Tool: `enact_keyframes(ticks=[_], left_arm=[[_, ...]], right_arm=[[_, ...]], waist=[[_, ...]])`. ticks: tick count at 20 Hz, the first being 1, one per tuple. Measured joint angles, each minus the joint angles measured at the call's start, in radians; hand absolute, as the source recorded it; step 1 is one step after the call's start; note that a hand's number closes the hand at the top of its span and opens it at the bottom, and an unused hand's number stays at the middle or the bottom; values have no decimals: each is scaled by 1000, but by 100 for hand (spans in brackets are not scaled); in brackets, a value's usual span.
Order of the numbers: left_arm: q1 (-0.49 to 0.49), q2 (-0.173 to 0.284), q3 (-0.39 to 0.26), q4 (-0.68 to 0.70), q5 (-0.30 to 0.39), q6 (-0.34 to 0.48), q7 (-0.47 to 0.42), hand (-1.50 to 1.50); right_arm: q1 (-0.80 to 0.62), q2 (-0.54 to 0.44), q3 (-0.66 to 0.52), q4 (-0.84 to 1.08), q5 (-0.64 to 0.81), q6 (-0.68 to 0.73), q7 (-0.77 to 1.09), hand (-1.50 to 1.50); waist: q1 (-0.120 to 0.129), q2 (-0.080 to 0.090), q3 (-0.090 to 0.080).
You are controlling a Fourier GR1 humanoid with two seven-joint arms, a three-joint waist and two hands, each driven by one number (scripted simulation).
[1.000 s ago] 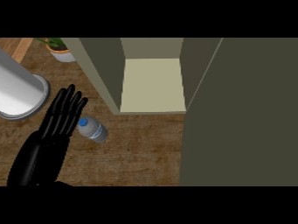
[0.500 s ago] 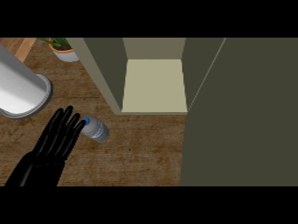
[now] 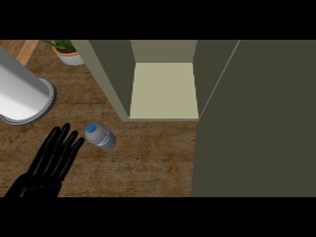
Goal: Pick up the bottled water, place it into the cabinet and close the cabinet
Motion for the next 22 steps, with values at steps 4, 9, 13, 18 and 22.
enact_keyframes(ticks=[4, 9, 13, 18, 22], left_arm=[[27, 2, 7, 5, -1, -23, -43, -150], [46, 23, 69, 49, 36, -80, -116, -150], [13, 19, 118, 121, 46, -86, -150, -150], [-57, 40, 194, 193, 64, -87, -145, -150], [-96, 49, 222, 277, 43, -113, -189, -150]], right_arm=[[11, 2, 19, 32, 22, 8, -41, -150], [73, -5, 46, 39, 41, 25, -108, -150], [67, -11, 42, 28, 38, 15, -96, -150], [94, -27, 47, 23, 31, 30, -124, -150], [85, -23, 52, 74, 48, 31, -172, -150]], waist=[[1, 0, 0], [0, 0, 0], [0, 1, 0], [-3, 1, 0], [-2, 1, 0]])
